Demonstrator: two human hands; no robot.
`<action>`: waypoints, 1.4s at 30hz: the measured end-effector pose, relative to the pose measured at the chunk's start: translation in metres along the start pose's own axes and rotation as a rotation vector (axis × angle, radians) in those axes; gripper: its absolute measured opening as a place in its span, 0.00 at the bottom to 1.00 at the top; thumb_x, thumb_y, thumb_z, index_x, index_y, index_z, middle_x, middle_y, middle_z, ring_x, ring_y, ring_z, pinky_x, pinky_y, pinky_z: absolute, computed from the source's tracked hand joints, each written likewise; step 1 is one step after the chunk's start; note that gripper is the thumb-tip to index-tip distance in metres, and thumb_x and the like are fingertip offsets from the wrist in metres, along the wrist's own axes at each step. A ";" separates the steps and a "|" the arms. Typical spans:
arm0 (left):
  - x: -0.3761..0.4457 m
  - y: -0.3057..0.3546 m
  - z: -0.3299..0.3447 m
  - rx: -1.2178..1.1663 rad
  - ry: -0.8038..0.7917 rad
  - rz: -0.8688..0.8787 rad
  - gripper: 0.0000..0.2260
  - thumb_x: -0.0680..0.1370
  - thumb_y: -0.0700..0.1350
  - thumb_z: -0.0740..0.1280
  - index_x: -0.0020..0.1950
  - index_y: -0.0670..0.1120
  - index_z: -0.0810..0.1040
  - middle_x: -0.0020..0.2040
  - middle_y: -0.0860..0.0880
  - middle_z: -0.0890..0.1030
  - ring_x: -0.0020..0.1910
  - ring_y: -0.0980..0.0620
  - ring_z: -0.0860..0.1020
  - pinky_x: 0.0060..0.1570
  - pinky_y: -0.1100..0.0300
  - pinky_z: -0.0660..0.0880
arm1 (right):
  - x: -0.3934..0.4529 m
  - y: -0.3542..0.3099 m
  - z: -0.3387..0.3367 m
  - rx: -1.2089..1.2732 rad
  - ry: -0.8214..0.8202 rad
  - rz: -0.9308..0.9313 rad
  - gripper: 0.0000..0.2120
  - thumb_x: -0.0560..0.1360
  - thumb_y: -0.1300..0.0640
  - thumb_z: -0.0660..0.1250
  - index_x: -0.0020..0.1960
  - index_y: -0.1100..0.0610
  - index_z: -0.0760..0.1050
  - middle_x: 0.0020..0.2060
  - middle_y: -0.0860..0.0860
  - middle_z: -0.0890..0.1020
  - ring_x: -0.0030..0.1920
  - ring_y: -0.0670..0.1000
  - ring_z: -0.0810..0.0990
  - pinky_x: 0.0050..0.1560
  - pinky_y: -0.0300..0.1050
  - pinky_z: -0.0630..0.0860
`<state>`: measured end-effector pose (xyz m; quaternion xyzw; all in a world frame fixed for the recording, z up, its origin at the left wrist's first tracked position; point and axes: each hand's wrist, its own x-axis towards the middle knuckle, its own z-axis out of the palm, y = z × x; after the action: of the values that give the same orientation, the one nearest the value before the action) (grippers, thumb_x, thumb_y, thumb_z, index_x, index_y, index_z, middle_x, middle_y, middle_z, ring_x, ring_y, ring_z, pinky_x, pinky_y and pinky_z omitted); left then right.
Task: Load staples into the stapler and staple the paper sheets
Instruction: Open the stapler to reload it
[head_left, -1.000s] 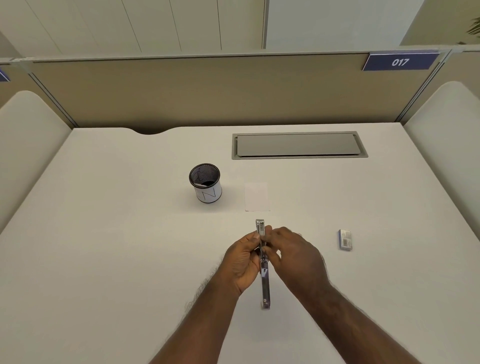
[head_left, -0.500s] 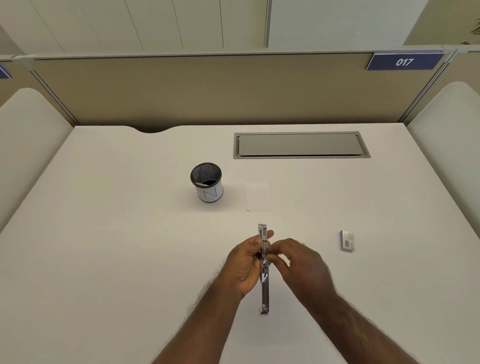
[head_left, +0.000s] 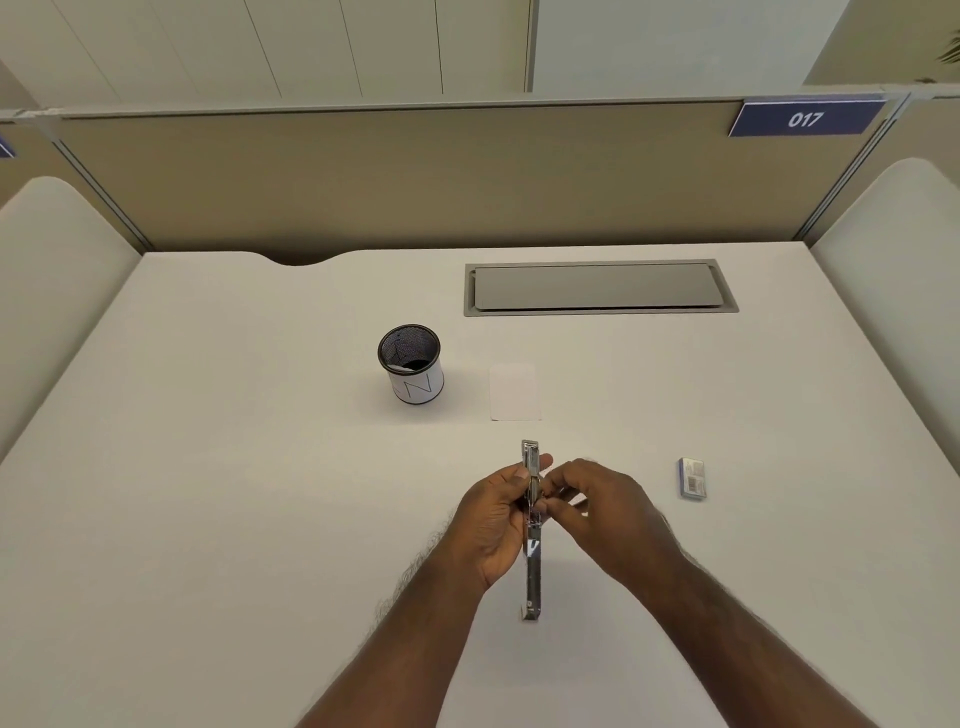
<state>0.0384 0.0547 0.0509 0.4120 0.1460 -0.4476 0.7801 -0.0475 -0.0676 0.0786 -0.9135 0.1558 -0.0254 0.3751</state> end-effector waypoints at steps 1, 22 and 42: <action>0.000 0.002 0.001 -0.016 0.014 0.011 0.13 0.83 0.36 0.56 0.61 0.34 0.77 0.50 0.38 0.84 0.50 0.41 0.81 0.39 0.58 0.79 | -0.004 0.000 0.001 -0.055 0.018 -0.060 0.04 0.73 0.52 0.72 0.44 0.45 0.77 0.41 0.38 0.80 0.43 0.40 0.78 0.46 0.40 0.77; -0.007 0.006 0.002 -0.005 -0.078 0.021 0.14 0.82 0.35 0.56 0.55 0.34 0.81 0.61 0.40 0.81 0.55 0.45 0.83 0.49 0.56 0.82 | 0.000 -0.016 -0.004 -0.321 0.060 -0.070 0.13 0.80 0.45 0.57 0.56 0.42 0.79 0.45 0.43 0.78 0.45 0.46 0.77 0.40 0.41 0.75; -0.008 0.002 -0.002 0.023 -0.150 -0.024 0.15 0.81 0.35 0.56 0.54 0.34 0.82 0.53 0.37 0.83 0.46 0.47 0.82 0.60 0.47 0.72 | 0.008 -0.016 -0.008 -0.284 -0.006 0.079 0.06 0.74 0.45 0.66 0.50 0.42 0.79 0.46 0.40 0.83 0.42 0.42 0.81 0.46 0.42 0.77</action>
<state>0.0361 0.0616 0.0552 0.3847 0.0868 -0.4882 0.7786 -0.0365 -0.0648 0.0949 -0.9506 0.1923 0.0142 0.2432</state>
